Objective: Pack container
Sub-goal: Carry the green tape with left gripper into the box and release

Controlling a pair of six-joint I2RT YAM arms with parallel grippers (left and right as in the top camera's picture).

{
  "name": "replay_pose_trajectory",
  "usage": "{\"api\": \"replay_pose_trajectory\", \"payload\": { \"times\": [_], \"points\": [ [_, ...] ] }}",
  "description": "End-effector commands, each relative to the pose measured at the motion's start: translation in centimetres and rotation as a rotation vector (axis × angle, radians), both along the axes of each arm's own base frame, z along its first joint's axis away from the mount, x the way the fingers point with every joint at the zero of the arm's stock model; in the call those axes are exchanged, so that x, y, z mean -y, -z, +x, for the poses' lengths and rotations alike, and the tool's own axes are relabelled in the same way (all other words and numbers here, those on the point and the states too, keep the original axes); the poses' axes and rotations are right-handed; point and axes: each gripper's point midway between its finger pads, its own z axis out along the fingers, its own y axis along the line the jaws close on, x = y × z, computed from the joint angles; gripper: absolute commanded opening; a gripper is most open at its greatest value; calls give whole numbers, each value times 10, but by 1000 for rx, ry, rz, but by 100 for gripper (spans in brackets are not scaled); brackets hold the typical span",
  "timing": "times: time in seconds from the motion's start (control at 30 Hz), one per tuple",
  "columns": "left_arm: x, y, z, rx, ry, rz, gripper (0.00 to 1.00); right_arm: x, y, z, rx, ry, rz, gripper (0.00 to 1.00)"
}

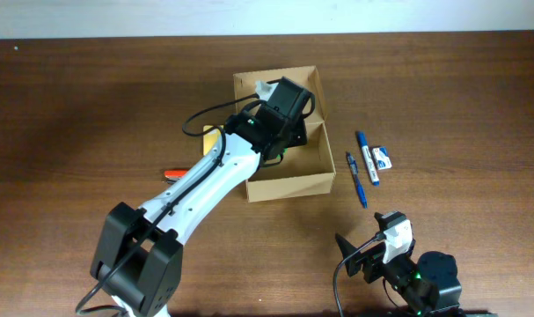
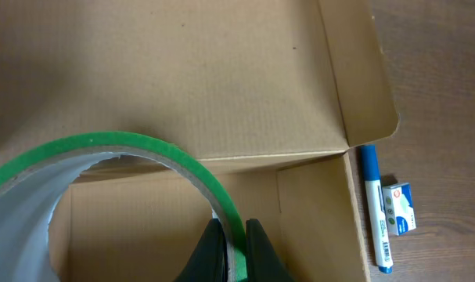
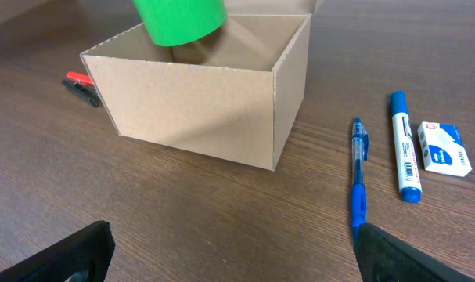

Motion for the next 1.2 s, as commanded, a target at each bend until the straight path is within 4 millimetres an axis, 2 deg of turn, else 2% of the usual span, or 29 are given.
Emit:
{"api": "replay_pose_trajectory", "payload": {
  "times": [0.0,0.17,0.37,0.5,0.57,0.67,0.77,0.9,1.17],
  "points": [
    [13,12,-10,-58,22,-20,2,-2,1,-1,0,-12,9,99],
    [11,16,-24,-96,36,8,2,-2,1,-1,0,-12,9,99],
    [23,17,-40,-141,84,-17,2,-2,1,-1,0,-12,9,99],
    [20,22,-51,-184,91,9,2,-2,1,-1,0,-12,9,99],
    [19,18,-50,-173,91,4,2,-2,1,-1,0,-12,9,99],
    [12,-2,-45,-107,66,15,2,-2,1,-1,0,-12,9,99],
    [12,-16,-53,-70,71,38,2,-2,1,-1,0,-12,9,99],
    [12,-13,-64,-100,89,57,2,-2,1,-1,0,-12,9,99],
    [7,-14,-67,-105,81,76,1,-2,1,-1,0,-12,9,99]
  ]
}}
